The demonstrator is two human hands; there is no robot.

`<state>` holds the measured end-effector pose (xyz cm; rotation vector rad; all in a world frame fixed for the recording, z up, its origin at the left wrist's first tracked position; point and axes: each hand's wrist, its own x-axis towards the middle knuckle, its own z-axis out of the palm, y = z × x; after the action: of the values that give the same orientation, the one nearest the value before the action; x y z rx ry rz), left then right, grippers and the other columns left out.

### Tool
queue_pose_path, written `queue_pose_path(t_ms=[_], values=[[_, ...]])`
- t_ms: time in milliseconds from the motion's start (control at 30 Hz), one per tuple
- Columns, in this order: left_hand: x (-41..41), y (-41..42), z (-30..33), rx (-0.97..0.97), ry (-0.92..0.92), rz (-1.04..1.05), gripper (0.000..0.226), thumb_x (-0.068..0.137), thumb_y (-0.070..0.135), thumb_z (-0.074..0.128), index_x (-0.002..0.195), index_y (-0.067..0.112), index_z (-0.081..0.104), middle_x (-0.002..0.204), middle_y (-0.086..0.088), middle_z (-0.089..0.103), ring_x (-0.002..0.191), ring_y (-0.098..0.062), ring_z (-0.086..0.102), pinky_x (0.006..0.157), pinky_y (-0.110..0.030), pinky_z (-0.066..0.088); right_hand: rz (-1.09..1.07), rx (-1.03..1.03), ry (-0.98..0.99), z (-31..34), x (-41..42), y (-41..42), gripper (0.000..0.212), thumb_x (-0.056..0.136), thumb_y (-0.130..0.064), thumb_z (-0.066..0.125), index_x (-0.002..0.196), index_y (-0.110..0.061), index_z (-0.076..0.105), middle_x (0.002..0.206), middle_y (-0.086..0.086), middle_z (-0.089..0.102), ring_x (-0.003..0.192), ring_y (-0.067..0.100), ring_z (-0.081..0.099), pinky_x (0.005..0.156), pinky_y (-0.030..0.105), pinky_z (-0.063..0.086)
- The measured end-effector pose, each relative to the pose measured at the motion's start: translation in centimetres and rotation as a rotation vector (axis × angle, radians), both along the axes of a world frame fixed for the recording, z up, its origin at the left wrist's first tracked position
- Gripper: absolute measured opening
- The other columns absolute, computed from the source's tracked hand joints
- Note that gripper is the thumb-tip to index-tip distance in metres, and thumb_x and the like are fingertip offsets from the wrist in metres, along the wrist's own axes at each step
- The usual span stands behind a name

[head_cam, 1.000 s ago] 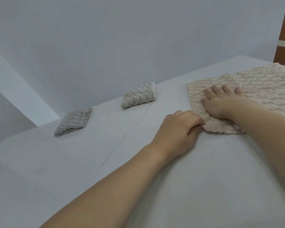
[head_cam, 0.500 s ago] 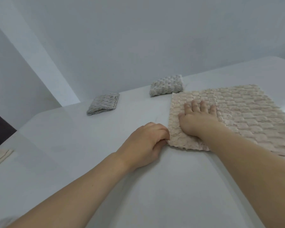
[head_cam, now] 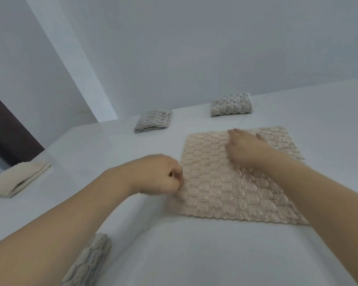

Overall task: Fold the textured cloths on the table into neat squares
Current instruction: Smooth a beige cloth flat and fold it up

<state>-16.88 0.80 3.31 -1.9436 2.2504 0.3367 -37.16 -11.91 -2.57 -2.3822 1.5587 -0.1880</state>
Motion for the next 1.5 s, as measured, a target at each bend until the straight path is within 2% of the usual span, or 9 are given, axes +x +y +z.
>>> queue_pose_path(t_ms=[67,233,333,400,467,933,1100,1267,1500], values=[[-1.8,-2.2,0.4,-0.176,0.141,0.102,0.030,0.092,0.024,0.046,0.113,0.025,0.068,0.116,0.006,0.064,0.104,-0.012,0.057,0.089,-0.023,0.043,-0.047,-0.019,0.021,-0.3,-1.5,-1.6,0.056,0.103,-0.033,0.020,0.155,-0.015,0.008,0.163,0.002,0.004,0.149,0.021,0.003,0.120,0.045,-0.002],[-6.5,-9.7,-3.4,-0.380,0.392,0.140,0.042,0.104,0.021,0.032,0.143,0.012,0.045,0.149,-0.003,0.044,0.136,-0.017,0.040,0.110,-0.031,0.031,-0.006,-0.033,0.043,-1.7,-1.9,-3.7,0.055,0.103,-0.041,0.012,0.155,-0.024,0.007,0.163,-0.002,0.001,0.149,0.019,-0.001,0.120,0.044,-0.003],[-7.7,-12.6,-7.0,-0.303,0.235,0.093,0.047,0.105,0.028,0.028,0.147,0.012,0.038,0.154,-0.005,0.036,0.144,-0.025,0.028,0.117,-0.040,0.022,-0.006,-0.061,0.099,-2.9,-2.0,-4.3,0.056,0.102,-0.044,0.009,0.155,-0.028,0.004,0.163,-0.005,-0.001,0.149,0.017,-0.002,0.120,0.044,-0.003],[-7.3,-13.3,-8.7,-0.237,0.130,0.123,0.054,0.105,0.037,0.020,0.157,0.021,0.019,0.164,0.005,0.013,0.151,-0.016,0.008,0.123,-0.041,0.006,-0.003,-0.078,0.099,-3.4,-2.0,-4.7,0.056,0.102,-0.044,0.009,0.155,-0.028,0.005,0.163,-0.006,-0.001,0.149,0.016,-0.002,0.120,0.043,-0.003],[-6.9,-13.9,-9.4,-0.228,0.102,0.138,0.056,0.105,0.040,0.016,0.158,0.024,0.009,0.165,0.008,0.003,0.151,-0.010,-0.001,0.123,-0.039,-0.001,0.001,-0.080,0.091,-3.5,-2.1,-5.1,0.056,0.102,-0.043,0.009,0.155,-0.028,0.005,0.163,-0.007,-0.001,0.149,0.015,-0.003,0.120,0.043,-0.004],[-1.7,-12.9,-9.2,-0.180,0.100,0.255,0.058,0.104,0.046,0.011,0.158,0.025,0.003,0.165,0.008,-0.004,0.151,-0.010,-0.006,0.122,-0.037,-0.006,-0.082,-0.052,0.141,-3.2,-5.4,-6.4,0.056,0.101,-0.045,0.008,0.155,-0.029,0.003,0.162,-0.010,-0.003,0.149,0.014,-0.004,0.120,0.043,-0.005],[-2.3,-12.3,-7.4,-0.168,-0.085,0.290,0.061,0.104,0.043,0.008,0.158,0.018,0.002,0.166,0.001,-0.004,0.152,-0.018,-0.006,0.121,-0.046,-0.012,-0.269,-0.060,0.314,-1.4,-6.8,-5.4,0.058,0.102,-0.042,0.006,0.155,-0.021,0.000,0.162,-0.002,-0.008,0.149,0.022,-0.007,0.119,0.050,-0.007],[-7.4,-7.6,-7.9,-0.226,0.106,0.154,0.058,0.105,0.041,0.010,0.158,0.019,0.003,0.165,0.005,-0.006,0.151,-0.013,-0.010,0.122,-0.042,-0.010,-0.131,-0.062,0.075,-2.2,-3.3,2.0,0.057,0.102,-0.040,0.009,0.155,-0.021,0.003,0.163,0.000,-0.005,0.149,0.023,-0.004,0.119,0.049,-0.005],[-7.4,-6.4,-9.0,-0.190,0.103,0.146,0.059,0.104,0.045,0.011,0.158,0.023,0.002,0.165,0.009,-0.006,0.150,-0.009,-0.008,0.122,-0.037,-0.007,-0.098,-0.062,0.077,-3.2,-4.1,2.9,0.057,0.101,-0.043,0.007,0.155,-0.027,0.002,0.163,-0.005,-0.005,0.149,0.018,-0.006,0.120,0.045,-0.006]])
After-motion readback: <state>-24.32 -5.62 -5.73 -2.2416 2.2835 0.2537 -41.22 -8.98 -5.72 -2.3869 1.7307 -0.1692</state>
